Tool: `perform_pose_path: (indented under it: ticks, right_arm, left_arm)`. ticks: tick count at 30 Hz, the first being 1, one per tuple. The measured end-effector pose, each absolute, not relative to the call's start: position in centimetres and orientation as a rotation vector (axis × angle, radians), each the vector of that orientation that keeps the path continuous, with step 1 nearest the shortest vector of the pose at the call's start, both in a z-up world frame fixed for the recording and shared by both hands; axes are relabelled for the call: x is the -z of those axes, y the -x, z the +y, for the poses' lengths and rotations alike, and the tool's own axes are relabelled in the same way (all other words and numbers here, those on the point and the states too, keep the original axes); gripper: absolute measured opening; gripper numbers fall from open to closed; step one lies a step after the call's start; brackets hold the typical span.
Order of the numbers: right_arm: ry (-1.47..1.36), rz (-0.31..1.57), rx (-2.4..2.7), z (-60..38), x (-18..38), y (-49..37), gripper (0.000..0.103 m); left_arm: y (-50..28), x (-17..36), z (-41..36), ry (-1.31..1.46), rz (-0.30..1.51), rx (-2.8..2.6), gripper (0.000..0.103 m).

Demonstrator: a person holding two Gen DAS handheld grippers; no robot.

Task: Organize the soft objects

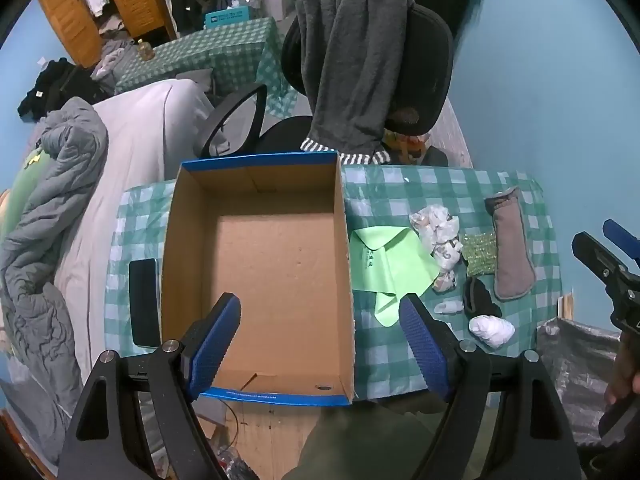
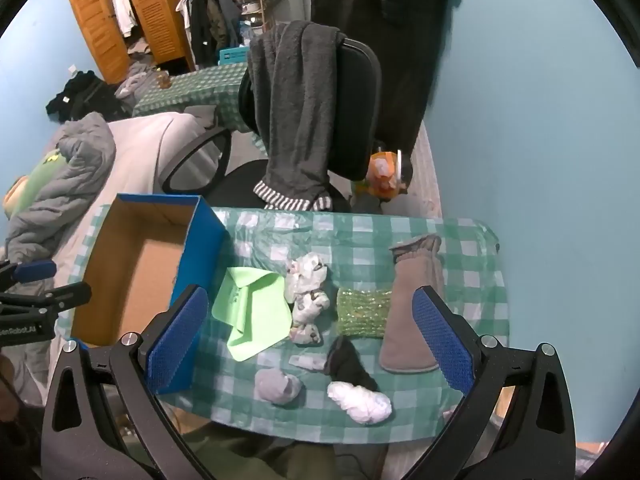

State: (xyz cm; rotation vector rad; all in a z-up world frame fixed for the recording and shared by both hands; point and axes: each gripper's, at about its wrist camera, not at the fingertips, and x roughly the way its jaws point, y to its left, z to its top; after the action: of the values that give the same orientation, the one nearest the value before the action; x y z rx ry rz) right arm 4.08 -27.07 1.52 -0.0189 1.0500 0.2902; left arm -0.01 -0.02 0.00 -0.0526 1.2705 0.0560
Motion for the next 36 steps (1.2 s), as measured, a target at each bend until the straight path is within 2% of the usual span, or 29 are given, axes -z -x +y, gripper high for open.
perform_pose_path:
  ticks: [36]
  right_arm:
    - [0.017, 1.054, -0.292, -27.25, -1.82, -4.29, 0.101]
  left_arm:
    - [-0.30, -0.05, -0.54, 0.050, 1.269, -0.049, 0.083]
